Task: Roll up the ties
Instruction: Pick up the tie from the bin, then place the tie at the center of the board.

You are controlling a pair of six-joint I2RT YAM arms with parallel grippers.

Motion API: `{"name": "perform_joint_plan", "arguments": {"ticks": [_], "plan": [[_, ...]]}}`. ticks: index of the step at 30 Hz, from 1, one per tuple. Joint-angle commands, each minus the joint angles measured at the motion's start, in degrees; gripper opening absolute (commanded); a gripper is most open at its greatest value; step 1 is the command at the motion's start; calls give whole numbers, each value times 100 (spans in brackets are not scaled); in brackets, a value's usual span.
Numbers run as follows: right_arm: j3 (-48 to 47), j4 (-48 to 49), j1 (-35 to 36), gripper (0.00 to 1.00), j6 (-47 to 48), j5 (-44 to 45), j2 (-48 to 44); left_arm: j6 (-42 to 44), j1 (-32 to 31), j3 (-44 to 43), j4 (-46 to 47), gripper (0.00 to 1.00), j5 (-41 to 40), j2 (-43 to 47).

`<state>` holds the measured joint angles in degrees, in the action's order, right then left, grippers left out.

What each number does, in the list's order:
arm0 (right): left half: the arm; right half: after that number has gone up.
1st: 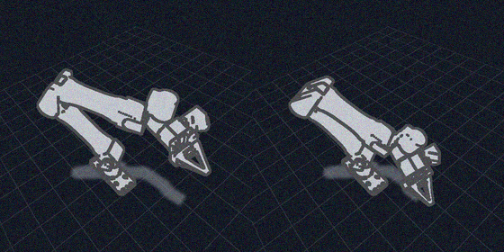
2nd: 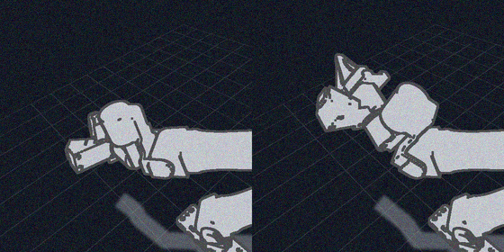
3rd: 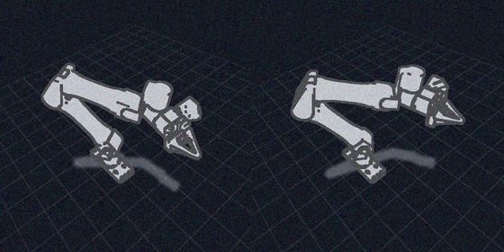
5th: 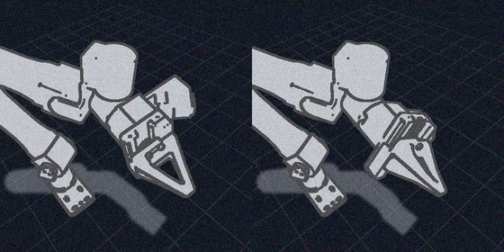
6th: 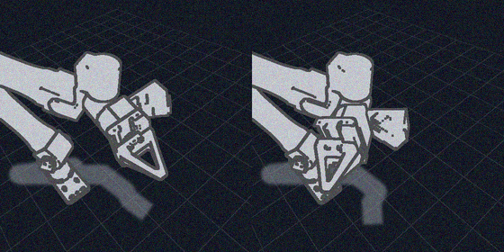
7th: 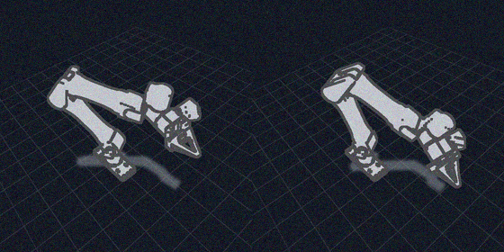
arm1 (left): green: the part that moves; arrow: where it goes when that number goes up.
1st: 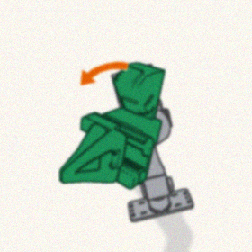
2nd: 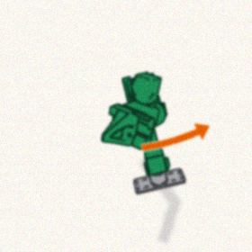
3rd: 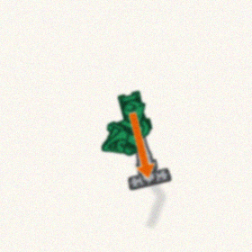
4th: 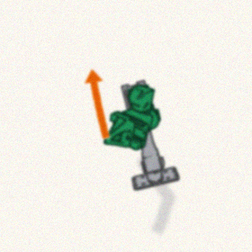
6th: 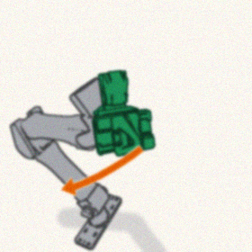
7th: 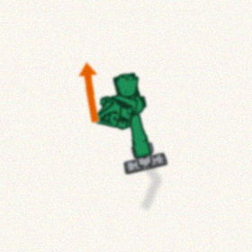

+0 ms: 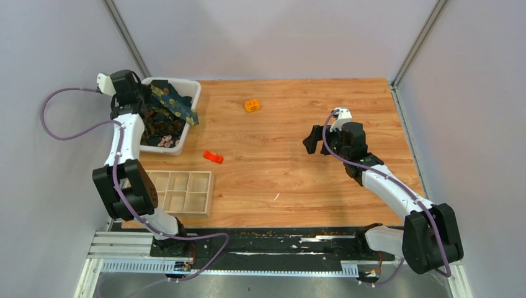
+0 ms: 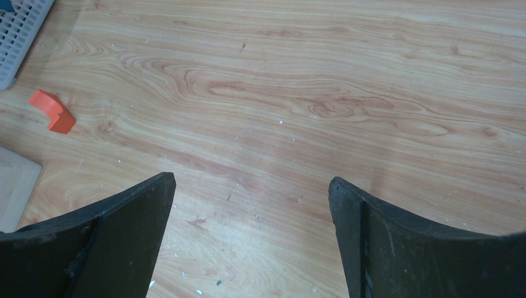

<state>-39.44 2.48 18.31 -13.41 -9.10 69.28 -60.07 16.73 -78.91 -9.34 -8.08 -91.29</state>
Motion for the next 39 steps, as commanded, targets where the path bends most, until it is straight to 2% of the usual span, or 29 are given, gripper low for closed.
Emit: {"name": "perform_joint_plan", "arguments": {"ticks": [1, 10, 18, 22, 26, 30, 36, 39], "plan": [[-124, 78, 33, 96, 65, -13, -136, 536, -245, -409, 27, 9, 42, 398], [-108, 86, 33, 96, 80, -23, -170, 2025, -1599, -2064, -390, 4, -206, 888], [-135, 66, 33, 96, 84, -13, -162, 2017, -2320, -2761, -412, 1, 1209, 1157], [-40, 135, 33, 95, 78, 24, -331, 1980, -2938, -2609, -375, 2, 1551, 1427], [122, 217, 33, 95, 96, 65, -676, 2156, -3931, -2269, -302, 2, 1366, 1629], [-74, -385, 33, 94, 154, 248, -1244, 1890, -4707, -2186, -327, 2, 1397, 1602], [-378, -1490, 28, 94, -99, 1385, -2572, 1292, -5905, -1823, 360, 3, 1598, 1495], [-459, -1834, 26, 94, -261, 1941, -3159, 903, -6269, -1599, 809, 3, 1743, 1341]]}}
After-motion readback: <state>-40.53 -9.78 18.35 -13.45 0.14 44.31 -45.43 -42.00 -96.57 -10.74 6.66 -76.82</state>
